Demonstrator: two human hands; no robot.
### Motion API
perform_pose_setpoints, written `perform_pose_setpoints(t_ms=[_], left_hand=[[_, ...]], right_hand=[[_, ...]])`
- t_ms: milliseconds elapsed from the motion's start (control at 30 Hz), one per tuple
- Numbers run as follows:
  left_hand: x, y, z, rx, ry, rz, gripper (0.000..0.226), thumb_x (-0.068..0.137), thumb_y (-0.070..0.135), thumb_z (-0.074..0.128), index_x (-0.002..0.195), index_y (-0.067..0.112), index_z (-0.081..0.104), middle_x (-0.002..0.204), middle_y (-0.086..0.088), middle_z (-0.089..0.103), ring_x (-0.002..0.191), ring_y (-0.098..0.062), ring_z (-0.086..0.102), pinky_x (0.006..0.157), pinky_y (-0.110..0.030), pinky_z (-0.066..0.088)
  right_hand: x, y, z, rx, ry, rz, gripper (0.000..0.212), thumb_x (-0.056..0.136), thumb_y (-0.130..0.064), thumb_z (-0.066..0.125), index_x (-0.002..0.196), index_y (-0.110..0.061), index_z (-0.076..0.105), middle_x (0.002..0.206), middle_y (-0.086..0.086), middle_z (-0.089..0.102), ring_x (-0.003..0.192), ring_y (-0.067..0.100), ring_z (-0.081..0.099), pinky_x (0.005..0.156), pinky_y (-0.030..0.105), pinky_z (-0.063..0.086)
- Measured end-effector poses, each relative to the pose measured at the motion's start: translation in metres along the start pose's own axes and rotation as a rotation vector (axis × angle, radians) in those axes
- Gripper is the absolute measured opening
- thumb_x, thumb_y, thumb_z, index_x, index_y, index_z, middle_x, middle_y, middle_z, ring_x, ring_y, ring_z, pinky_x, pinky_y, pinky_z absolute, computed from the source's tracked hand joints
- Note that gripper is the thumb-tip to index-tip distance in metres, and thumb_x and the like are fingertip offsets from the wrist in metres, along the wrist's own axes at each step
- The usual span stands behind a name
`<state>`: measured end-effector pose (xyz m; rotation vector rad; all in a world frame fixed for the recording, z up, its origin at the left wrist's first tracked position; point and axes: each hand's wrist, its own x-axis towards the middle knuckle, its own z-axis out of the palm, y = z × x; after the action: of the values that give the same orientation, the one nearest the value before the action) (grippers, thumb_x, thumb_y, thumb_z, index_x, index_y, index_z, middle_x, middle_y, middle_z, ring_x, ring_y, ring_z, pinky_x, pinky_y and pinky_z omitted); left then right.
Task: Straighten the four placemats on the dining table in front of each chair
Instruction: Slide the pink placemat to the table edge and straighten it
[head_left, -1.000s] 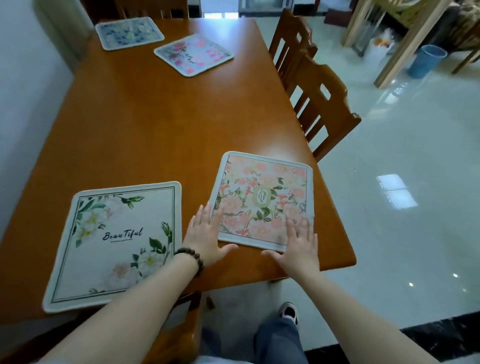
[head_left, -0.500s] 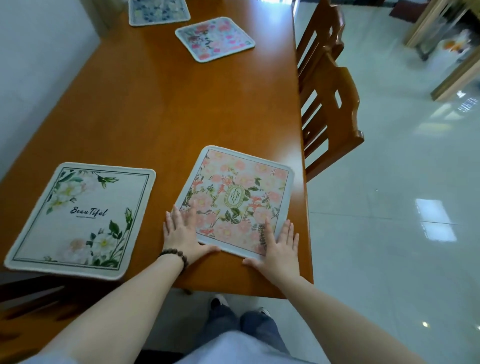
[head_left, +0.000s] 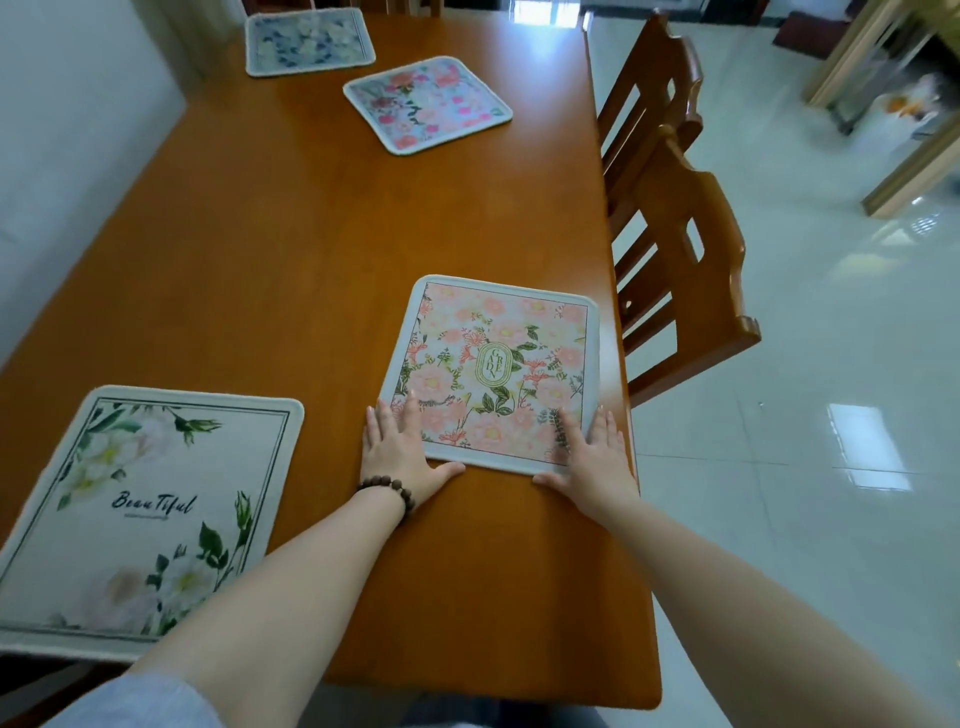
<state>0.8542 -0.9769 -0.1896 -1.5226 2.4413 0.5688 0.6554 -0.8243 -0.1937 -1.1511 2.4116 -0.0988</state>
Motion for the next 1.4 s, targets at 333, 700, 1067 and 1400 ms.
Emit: perform_pose_setpoints(t_ms=[333,700,1067,1400], left_hand=[[0.089,0.02,-0.031,-0.045,0.039,-0.001,0.121,0.069,0.076,0.059,0.15,0.023,-0.013,0.158,-0.015,-0.009,0.145,-0.033,-0.01,0.115,-0.044,0.008],[0.127,0.03,-0.033,-0.049,0.079,-0.019,0.117,0.072,0.076,0.056,0.15,0.023,-0.013,0.159,-0.015,-0.008,0.145,-0.032,-0.01,0.116,-0.043,0.005],[0.068,0.053,-0.047,0.065,0.131,0.039,0.099,0.081,0.075,0.04,0.152,0.013,0.007,0.159,-0.01,0.008,0.146,-0.023,0.005,0.118,-0.041,0.009],[-0.006,0.156,-0.048,-0.039,0.251,-0.015,0.09,0.085,0.07,0.039,0.152,0.016,0.011,0.159,-0.01,0.014,0.145,-0.025,0.01,0.116,-0.045,0.015]], right_hand=[[0.1,-0.009,-0.041,0.042,0.032,-0.021,0.099,0.077,-0.063,0.063,0.151,-0.035,0.003,0.158,0.018,-0.008,0.145,0.03,-0.01,0.117,0.04,0.001],[0.143,-0.006,-0.053,0.011,0.053,-0.045,0.099,0.076,-0.066,0.062,0.151,-0.034,0.006,0.159,0.017,-0.005,0.146,0.029,-0.008,0.118,0.041,0.002],[0.095,0.002,-0.075,0.067,0.159,-0.063,0.073,0.091,-0.061,0.039,0.151,-0.031,0.01,0.16,0.01,0.007,0.146,0.025,-0.003,0.116,0.04,0.001],[0.057,0.049,-0.122,0.087,0.282,-0.249,0.067,0.092,-0.059,0.041,0.149,-0.03,0.021,0.158,0.003,0.02,0.146,0.024,0.012,0.114,0.042,0.013]])
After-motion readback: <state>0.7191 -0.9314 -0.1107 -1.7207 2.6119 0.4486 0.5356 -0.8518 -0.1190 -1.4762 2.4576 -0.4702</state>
